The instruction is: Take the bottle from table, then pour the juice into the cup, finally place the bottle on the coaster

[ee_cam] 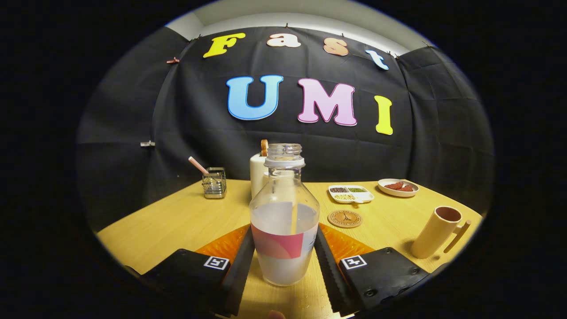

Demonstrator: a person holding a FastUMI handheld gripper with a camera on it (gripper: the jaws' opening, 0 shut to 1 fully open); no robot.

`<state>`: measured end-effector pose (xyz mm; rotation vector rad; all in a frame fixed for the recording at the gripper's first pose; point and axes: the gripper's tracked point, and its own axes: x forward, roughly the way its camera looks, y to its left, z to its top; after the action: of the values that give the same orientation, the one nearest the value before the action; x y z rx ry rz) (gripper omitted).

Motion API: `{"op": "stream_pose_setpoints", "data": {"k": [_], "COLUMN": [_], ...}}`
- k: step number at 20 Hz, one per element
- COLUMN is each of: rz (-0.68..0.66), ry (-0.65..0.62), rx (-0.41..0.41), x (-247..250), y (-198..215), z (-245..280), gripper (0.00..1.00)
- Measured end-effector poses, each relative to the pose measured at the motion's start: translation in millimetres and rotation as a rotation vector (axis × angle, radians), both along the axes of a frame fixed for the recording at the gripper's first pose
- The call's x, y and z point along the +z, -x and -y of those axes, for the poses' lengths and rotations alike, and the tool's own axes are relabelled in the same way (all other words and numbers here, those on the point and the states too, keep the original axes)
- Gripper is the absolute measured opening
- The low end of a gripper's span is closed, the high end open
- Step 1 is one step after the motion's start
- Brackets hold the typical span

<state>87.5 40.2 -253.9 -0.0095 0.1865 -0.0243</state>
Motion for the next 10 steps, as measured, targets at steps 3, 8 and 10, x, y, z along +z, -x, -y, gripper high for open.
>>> {"op": "stream_pose_setpoints", "data": {"k": [3,8,10], "rz": [0.016,0.007,-0.017], "ry": [-0.03,-0.106,-0.171], "rx": [-0.017,-0.072,-0.086], "x": [25.8,54.3,53.6], "y": [2.9,13.1,18.3], "z": [10.4,42.6,52.7], "gripper": [0.76,0.76,0.76]}}
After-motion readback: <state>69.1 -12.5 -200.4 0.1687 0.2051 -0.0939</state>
